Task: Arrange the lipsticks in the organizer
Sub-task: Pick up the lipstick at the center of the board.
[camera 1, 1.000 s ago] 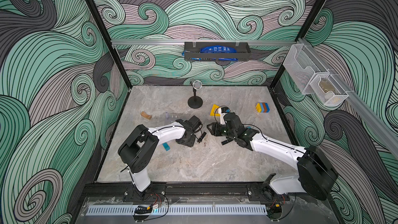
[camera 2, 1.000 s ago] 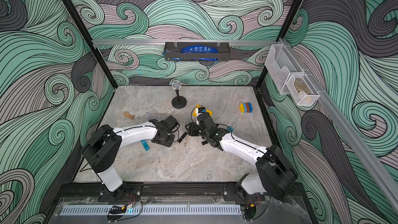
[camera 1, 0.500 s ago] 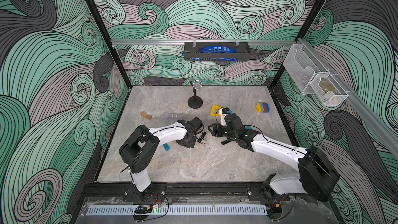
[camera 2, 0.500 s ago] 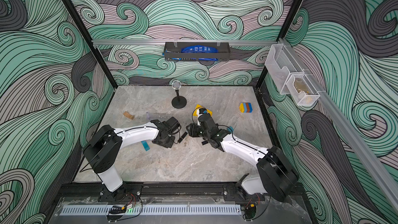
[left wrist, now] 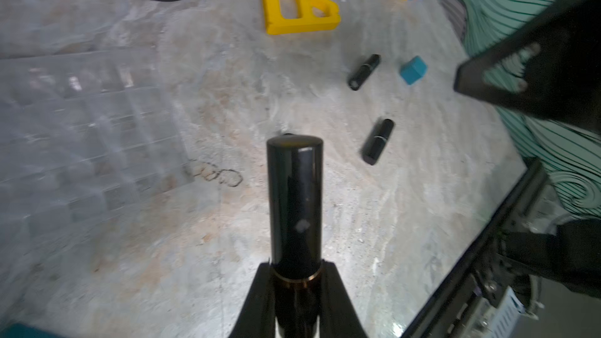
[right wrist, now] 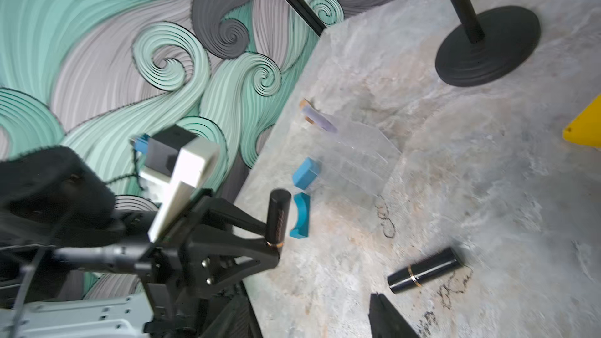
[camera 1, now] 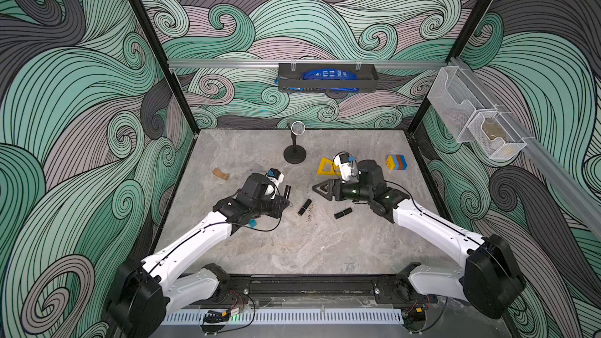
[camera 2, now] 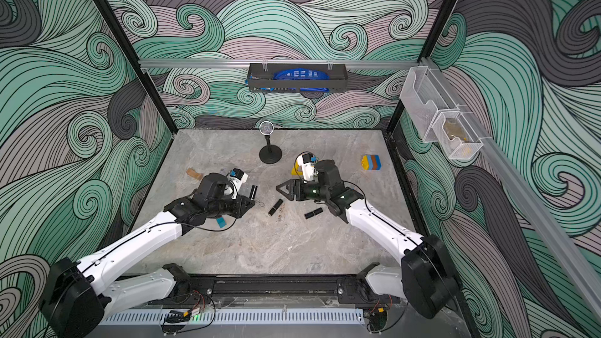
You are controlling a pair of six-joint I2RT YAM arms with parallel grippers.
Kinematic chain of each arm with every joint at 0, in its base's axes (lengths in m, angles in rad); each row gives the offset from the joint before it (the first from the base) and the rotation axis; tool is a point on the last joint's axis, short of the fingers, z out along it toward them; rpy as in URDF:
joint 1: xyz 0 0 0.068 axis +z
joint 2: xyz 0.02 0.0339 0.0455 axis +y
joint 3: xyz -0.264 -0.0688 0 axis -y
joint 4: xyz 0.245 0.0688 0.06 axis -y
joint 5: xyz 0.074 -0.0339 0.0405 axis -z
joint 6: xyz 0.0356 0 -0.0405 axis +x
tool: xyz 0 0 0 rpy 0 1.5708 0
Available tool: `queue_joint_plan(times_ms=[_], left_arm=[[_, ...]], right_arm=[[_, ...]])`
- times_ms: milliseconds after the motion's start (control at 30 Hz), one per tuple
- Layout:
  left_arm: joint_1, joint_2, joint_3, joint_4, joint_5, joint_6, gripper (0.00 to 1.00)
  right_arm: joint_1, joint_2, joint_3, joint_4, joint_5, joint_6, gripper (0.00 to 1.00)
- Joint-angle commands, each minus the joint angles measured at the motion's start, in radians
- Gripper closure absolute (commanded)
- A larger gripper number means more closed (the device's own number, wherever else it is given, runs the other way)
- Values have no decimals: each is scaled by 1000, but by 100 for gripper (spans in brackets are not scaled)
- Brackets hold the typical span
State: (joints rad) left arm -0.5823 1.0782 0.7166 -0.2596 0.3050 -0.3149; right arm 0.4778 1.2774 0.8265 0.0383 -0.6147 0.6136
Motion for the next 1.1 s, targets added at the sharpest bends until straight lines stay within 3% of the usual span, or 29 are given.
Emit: queue_joint_plan(times_ms=[0, 133, 567, 667, 800, 833, 967, 1033, 1067], left_arm=[[8, -54, -31, 249, 231, 19, 88], [8, -88, -61, 325, 302, 22, 89], [8, -38, -43, 346, 462, 34, 91], [7, -29, -32, 331, 464, 42, 91], [7, -17, -22, 290, 406, 52, 89], [7, -11, -20, 287, 384, 47, 85], [6, -2, 7, 207, 220, 35, 45], [-6, -22, 32, 99, 112, 72, 33], [-27, -37, 31, 68, 25, 101, 32]], right_arm=[[-27, -19, 28, 17, -278, 14, 28], [33, -9, 83, -61, -219, -42, 30], [133, 89, 133, -24, -182, 4, 57], [140, 94, 118, 35, -183, 54, 62], [145, 103, 96, 72, -158, 106, 78], [145, 108, 90, 82, -141, 128, 82], [132, 128, 65, 133, -34, 240, 92], [116, 121, 55, 126, 36, 294, 92], [112, 113, 48, 126, 68, 321, 92]])
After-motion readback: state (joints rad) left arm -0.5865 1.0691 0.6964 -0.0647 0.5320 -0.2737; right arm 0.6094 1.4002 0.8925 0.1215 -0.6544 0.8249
